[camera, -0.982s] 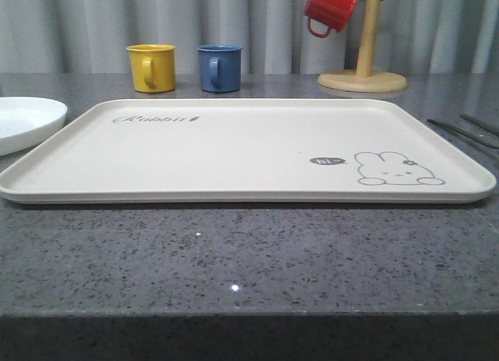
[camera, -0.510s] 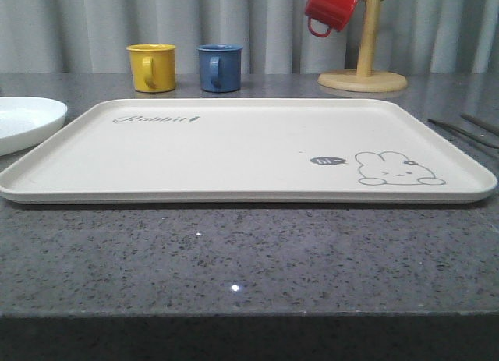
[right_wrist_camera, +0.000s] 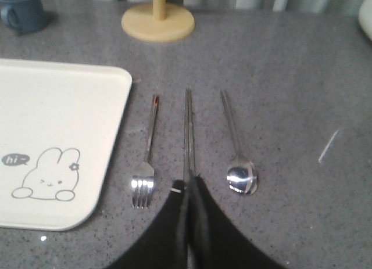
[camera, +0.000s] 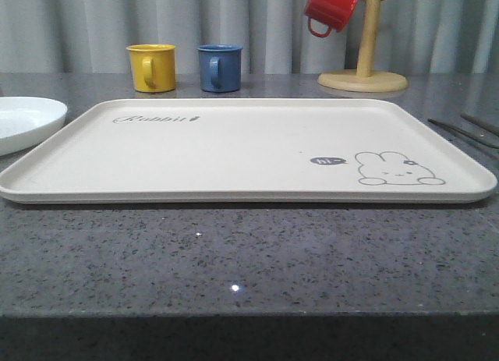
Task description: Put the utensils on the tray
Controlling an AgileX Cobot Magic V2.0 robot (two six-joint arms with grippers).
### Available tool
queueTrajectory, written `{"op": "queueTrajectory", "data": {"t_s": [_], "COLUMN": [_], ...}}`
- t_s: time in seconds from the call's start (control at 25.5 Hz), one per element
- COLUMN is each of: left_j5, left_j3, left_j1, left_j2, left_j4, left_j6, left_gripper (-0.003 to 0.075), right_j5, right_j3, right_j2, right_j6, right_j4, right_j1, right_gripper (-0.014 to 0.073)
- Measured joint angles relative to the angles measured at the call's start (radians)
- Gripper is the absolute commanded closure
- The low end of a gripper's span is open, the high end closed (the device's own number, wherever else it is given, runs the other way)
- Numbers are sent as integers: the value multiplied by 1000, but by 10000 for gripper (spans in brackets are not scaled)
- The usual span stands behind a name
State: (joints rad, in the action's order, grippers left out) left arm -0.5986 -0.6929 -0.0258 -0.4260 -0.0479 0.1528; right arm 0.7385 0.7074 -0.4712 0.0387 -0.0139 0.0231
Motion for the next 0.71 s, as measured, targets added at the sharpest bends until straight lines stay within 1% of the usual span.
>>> {"op": "queueTrajectory", "data": {"t_s": [0.31, 0.35, 0.39, 0.43, 0.47, 0.55, 0.59, 0.63, 0.67, 0.71], "left_j5": [-26, -28, -28, -28, -28, -28, -29, -29, -30, -30], "left_j3": [0, 0, 0, 0, 0, 0, 0, 0, 0, 0], "left_j1": [0, 0, 0, 0, 0, 0, 0, 0, 0, 0], "left_j2": [-66, -68, -68, -68, -70, -79, -86, -92, -98, -102], "left_j4": [-12, -14, -14, -14, -14, -14, -14, -14, -14, -14], "left_j6": [0, 0, 0, 0, 0, 0, 0, 0, 0, 0], "left_gripper": [738, 736, 722, 687, 616, 415, 330, 238, 196, 172], "right_j5": [12, 12, 12, 12, 12, 12, 12, 12, 12, 12], "right_j3": [0, 0, 0, 0, 0, 0, 0, 0, 0, 0], "right_j2": [-135, -144, -152, -162, -170, -186, -191, -196, -201, -202], "right_j6": [0, 0, 0, 0, 0, 0, 0, 0, 0, 0], "right_j4": [0, 0, 0, 0, 0, 0, 0, 0, 0, 0], "right_j1": [0, 0, 0, 0, 0, 0, 0, 0, 0, 0], "right_gripper": [660, 650, 622, 574, 518, 348, 268, 209, 174, 162]}}
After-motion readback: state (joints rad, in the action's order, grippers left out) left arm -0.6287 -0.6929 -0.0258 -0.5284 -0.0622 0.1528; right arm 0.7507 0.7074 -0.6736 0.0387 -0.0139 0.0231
